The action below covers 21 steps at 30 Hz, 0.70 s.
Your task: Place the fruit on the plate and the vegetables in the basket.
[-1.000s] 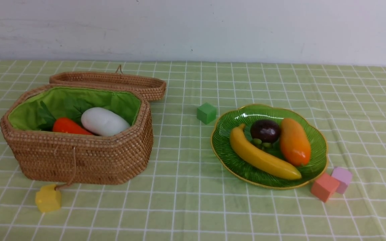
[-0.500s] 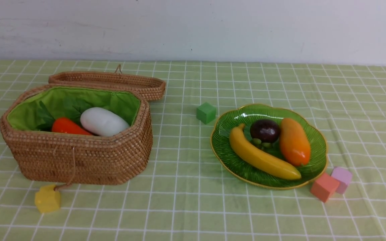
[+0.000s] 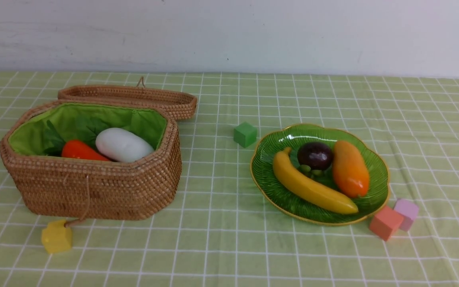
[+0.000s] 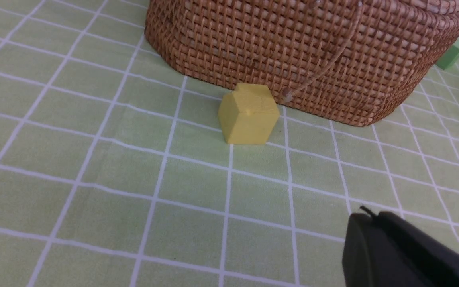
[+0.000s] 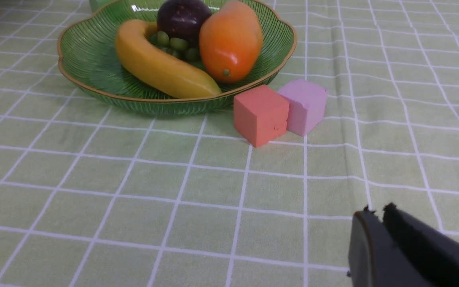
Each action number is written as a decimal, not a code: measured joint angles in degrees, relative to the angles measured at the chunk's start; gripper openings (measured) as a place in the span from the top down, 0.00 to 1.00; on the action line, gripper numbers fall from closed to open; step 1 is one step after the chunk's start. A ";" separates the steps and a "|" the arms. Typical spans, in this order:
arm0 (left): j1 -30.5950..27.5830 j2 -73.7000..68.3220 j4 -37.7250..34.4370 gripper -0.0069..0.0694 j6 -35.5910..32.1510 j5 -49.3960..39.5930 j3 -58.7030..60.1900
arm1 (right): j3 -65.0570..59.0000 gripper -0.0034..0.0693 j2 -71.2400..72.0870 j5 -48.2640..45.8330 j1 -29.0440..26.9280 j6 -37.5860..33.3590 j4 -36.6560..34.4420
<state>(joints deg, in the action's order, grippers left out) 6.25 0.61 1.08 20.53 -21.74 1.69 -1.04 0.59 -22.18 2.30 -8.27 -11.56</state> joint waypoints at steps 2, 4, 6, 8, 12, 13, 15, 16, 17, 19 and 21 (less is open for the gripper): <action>0.00 0.00 0.00 0.93 0.00 0.00 0.00 | 0.00 0.88 0.00 0.00 0.00 0.00 0.00; 0.00 0.00 0.00 0.93 0.00 0.00 0.00 | 0.00 0.88 0.00 0.00 0.00 0.00 0.00; 0.00 0.00 0.00 0.93 0.00 0.00 0.00 | 0.00 0.88 0.00 0.00 0.00 0.00 0.00; 0.00 0.00 0.00 0.93 0.00 0.00 0.00 | 0.00 0.88 0.00 0.00 0.00 0.00 0.00; 0.00 0.00 0.00 0.92 0.00 0.00 0.00 | 0.00 0.88 0.00 0.00 0.00 0.00 0.00; 0.00 0.00 0.00 0.92 0.00 0.00 0.00 | 0.00 0.87 0.00 0.00 0.00 0.00 0.00; 0.00 0.00 0.00 0.92 0.04 0.00 0.00 | 0.00 0.87 0.00 0.00 0.00 0.00 0.00; 0.00 0.00 0.00 0.92 0.04 0.00 0.00 | 0.00 0.87 0.00 0.00 0.00 0.00 0.00; 0.00 0.00 0.00 0.92 0.04 0.00 0.00 | 0.00 0.86 0.00 0.00 0.00 0.00 0.00; 0.00 0.00 0.00 0.92 0.04 0.00 0.00 | 0.00 0.86 0.00 0.00 0.00 0.00 0.00; 0.00 0.00 0.00 0.92 0.04 0.00 0.00 | 0.00 0.86 0.00 0.00 0.00 0.00 0.00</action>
<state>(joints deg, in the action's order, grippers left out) 6.25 0.61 1.08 20.58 -21.74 1.69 -1.04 0.59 -22.18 2.30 -8.27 -11.56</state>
